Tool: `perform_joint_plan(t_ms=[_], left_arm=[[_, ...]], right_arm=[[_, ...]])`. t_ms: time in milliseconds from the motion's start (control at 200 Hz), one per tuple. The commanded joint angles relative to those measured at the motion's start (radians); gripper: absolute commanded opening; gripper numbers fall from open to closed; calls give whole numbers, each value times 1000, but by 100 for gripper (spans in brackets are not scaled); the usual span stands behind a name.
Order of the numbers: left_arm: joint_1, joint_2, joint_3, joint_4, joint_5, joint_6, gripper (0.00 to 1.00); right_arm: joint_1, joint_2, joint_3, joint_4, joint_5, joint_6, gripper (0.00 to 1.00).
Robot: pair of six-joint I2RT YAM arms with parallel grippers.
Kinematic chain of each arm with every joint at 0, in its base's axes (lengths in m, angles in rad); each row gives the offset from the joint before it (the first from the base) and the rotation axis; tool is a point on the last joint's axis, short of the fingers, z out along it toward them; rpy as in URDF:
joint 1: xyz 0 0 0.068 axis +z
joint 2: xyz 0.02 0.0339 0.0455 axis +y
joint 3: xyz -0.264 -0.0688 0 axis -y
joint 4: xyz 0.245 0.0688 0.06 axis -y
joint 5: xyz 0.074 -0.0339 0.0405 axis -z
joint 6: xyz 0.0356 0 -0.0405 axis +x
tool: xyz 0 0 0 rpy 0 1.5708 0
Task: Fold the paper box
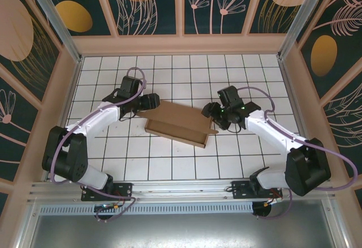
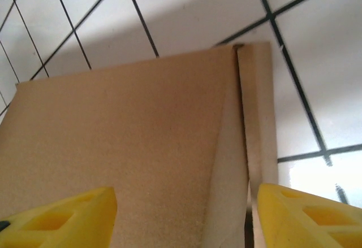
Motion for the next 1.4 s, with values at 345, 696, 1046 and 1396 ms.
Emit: perform_joint_plan(t_ms=[345,696,1046,1396], left_arm=[[-2,-80,-178,91,153,-147,57],[-2,-113,-241,151,248,-265,57],[-1,-127,-316,284,293,-424,53],[-1,-160,-400,292,183,-381,50]], right_arm=[[16,-18,-88,154,30,24,54],[35,-13,-105,226,43,-11,52],[36,-19,-133,274,39,-45,47],[42,-22,-213,315,99,-150,32]])
